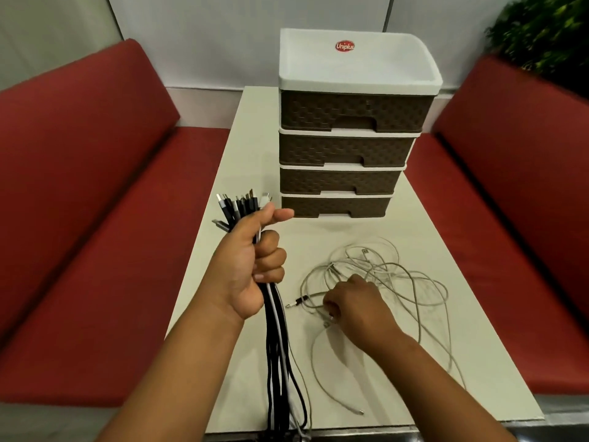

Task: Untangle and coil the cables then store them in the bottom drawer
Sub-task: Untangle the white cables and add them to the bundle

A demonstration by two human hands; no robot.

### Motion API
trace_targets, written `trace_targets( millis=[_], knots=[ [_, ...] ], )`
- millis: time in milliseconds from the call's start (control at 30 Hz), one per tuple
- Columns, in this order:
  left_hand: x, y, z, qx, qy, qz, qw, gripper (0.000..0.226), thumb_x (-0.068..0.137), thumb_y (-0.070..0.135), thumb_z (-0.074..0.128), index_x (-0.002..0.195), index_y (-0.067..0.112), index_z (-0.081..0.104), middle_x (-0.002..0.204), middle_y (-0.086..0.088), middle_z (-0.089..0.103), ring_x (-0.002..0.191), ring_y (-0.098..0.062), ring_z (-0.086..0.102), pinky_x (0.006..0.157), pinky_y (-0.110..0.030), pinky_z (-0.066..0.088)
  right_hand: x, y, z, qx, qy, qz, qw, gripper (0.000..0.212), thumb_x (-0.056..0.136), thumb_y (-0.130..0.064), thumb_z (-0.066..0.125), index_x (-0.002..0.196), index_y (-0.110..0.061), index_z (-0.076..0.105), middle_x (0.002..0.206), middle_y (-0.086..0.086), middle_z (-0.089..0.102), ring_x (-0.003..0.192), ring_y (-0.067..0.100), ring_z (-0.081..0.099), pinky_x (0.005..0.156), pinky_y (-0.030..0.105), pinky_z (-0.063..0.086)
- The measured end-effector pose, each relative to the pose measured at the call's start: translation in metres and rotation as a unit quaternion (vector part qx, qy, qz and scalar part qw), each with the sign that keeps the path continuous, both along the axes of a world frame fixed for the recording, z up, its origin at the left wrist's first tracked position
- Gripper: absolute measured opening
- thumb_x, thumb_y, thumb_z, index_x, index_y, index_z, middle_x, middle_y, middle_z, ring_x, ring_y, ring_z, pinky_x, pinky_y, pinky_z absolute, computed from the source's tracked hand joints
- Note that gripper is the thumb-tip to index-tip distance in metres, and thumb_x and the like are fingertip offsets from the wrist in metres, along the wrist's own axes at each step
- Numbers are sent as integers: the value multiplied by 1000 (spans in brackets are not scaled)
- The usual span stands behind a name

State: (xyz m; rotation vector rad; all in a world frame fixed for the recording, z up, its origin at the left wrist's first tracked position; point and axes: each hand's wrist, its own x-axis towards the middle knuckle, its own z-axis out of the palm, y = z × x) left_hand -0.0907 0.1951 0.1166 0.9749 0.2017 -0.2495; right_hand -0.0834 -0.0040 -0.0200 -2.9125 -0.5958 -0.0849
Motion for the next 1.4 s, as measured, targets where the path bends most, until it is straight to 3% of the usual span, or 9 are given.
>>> trace_targets(
  millis=[167, 400, 533, 700, 900, 1033, 1167, 1300, 1400],
  knots=[
    [11, 13, -8, -16, 23, 10, 1000, 28, 95, 36, 52, 81, 17, 68, 44, 10, 17, 33, -2, 15, 34, -13, 12, 19, -3, 63, 243, 96, -69, 963, 13, 96, -19, 55, 87, -23, 63, 77, -10, 69, 77, 9, 61, 70, 25, 45],
    [14, 10, -6, 7, 34, -15, 999, 25, 86, 39, 60, 78, 16, 65, 44, 10, 16, 34, -3, 14, 34, -14, 11, 14, 15, 155, 672, 115, -17, 731, 10, 97, -7, 49, 94, -6, 58, 68, 3, 57, 58, 17, 54, 57, 20, 46],
    [12, 2, 0, 32, 32, -43, 998, 39, 78, 54, 63, 82, 15, 70, 48, 9, 15, 38, -4, 12, 35, -16, 11, 8, 25, 189, 705, 121, 66, 695, 9, 93, -14, 54, 96, -10, 61, 71, 4, 58, 58, 18, 48, 55, 23, 42],
    [11, -8, 7, 21, 30, -75, 996, 55, 78, 71, 52, 70, 21, 74, 53, 8, 10, 39, -3, 11, 35, -16, 10, 0, 23, 198, 589, 193, 172, 765, 11, 90, -12, 58, 97, -8, 66, 73, 6, 63, 64, 18, 55, 57, 24, 48],
    [12, -3, -4, 12, 48, -48, 998, 20, 85, 34, 61, 75, 17, 62, 45, 10, 17, 34, -2, 14, 36, -15, 6, -17, 14, 126, 465, 400, 99, 783, 23, 95, -18, 58, 102, 2, 67, 91, 10, 70, 83, 22, 66, 82, 36, 53],
    [4, -3, -6, 35, 50, -120, 991, 20, 77, 33, 63, 64, 18, 64, 44, 10, 16, 33, -3, 13, 33, -14, 11, 2, 23, 100, 641, 470, -130, 593, 44, 93, -43, 52, 107, -3, 64, 97, 15, 71, 83, 25, 68, 83, 37, 52],
    [-6, -15, -2, 74, 32, -211, 974, 22, 78, 34, 61, 64, 18, 65, 44, 10, 15, 35, -3, 13, 36, -14, 10, 33, 30, 110, 752, 464, -190, 428, 35, 95, -37, 56, 97, -2, 58, 72, 11, 65, 54, 19, 64, 54, 29, 56],
    [-10, -16, 2, 109, 19, -224, 968, 25, 77, 39, 63, 71, 18, 73, 49, 8, 12, 40, -5, 10, 38, -16, 8, 48, 23, 131, 815, 377, -201, 391, 12, 95, -10, 54, 95, -2, 62, 64, 5, 63, 49, 10, 60, 52, 22, 56],
    [-10, -15, 2, 116, 27, -203, 972, 33, 81, 44, 62, 84, 15, 78, 52, 7, 10, 42, -6, 8, 38, -16, 10, 45, 15, 133, 777, 323, -176, 512, 15, 99, -9, 48, 99, -6, 62, 62, 0, 49, 43, 6, 41, 44, 19, 42]
  ],
)
